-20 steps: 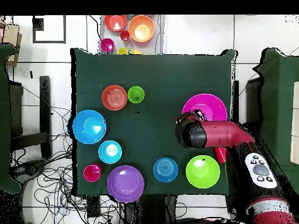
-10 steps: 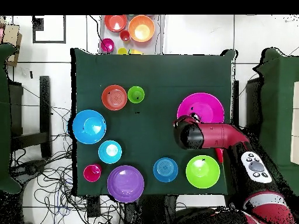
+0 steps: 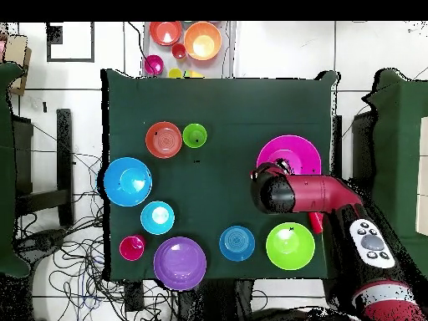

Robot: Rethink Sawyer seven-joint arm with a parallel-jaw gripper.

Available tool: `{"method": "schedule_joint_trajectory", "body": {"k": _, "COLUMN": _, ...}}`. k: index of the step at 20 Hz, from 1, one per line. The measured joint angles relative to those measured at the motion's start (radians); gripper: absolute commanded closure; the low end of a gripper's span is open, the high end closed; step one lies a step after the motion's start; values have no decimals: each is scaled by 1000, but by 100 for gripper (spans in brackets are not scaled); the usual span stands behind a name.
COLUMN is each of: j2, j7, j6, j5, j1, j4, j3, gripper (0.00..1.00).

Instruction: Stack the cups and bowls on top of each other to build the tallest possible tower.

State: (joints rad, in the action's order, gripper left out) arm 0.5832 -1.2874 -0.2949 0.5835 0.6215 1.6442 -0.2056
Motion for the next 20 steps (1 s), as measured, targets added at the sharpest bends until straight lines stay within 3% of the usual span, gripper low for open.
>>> {"method": "schedule_joint_trajectory", "body": {"k": 6, "j2": 40, "j7": 0, "j6": 0, "j5": -8, "j1": 29, "j4": 33, "j3": -19, "gripper": 0}}
{"method": "schedule_joint_trajectory", "body": {"k": 20, "j2": 35, "j7": 0, "j6": 0, "j5": -11, "j1": 73, "j4": 106, "j3": -84, "gripper": 0}}
